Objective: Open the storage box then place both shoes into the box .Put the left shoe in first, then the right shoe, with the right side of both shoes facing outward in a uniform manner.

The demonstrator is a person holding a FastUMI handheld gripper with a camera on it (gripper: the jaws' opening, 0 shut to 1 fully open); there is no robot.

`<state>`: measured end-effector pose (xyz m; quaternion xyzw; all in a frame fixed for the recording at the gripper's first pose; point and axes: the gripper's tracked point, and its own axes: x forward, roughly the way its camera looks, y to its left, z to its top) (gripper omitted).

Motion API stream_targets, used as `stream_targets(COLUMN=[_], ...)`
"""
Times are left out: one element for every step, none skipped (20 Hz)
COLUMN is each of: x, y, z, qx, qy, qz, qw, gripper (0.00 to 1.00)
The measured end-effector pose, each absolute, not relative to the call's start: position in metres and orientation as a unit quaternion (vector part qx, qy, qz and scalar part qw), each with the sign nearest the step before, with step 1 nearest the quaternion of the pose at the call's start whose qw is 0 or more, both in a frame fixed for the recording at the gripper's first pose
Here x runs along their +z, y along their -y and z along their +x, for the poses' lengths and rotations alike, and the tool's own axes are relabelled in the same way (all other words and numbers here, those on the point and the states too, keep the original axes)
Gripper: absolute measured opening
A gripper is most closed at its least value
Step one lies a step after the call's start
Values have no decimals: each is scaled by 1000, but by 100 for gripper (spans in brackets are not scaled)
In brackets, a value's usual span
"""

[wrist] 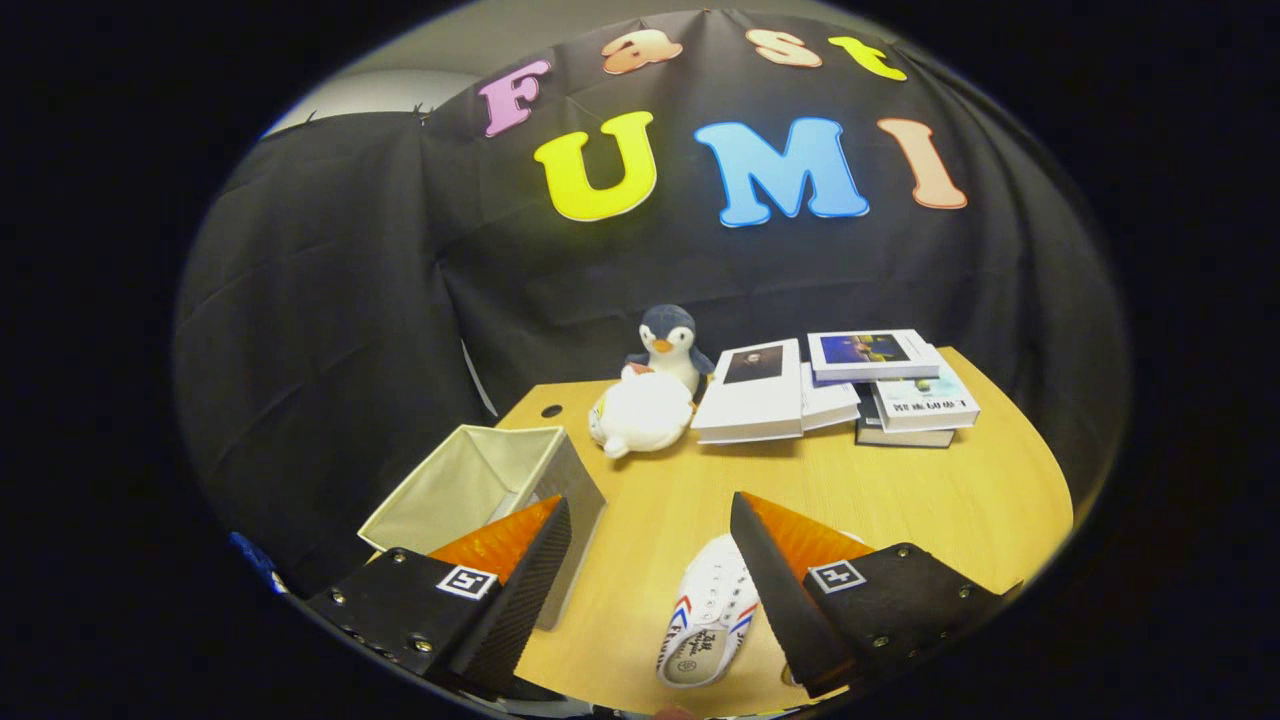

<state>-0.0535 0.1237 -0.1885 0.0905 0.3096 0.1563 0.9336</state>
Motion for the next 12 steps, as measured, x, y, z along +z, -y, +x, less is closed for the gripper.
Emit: stream_targets(x=[-201,-212,-225,-236,-247,-257,-267,-276,-284,-293,-301,-312], y=[-118,-114,-110,-106,-101,-98,-96,-94,-90,-86,-84,-84], z=[-55,-57,-59,-61,-62,-64,-65,-68,-71,-76,-79,-80], qx=[149,145,140,136,132,130,128,126,123,120,117,116], qy=[-321,-332,-344,-355,-366,-376,-386,-396,-407,-417,-428,-439], qz=[94,97,98,97,95,94,93,91,88,85,84,84], qw=[931,927,923,920,916,913,909,905,901,897,892,887], gripper=[98,98,98,98,98,98,98,98,98,98,98,98])
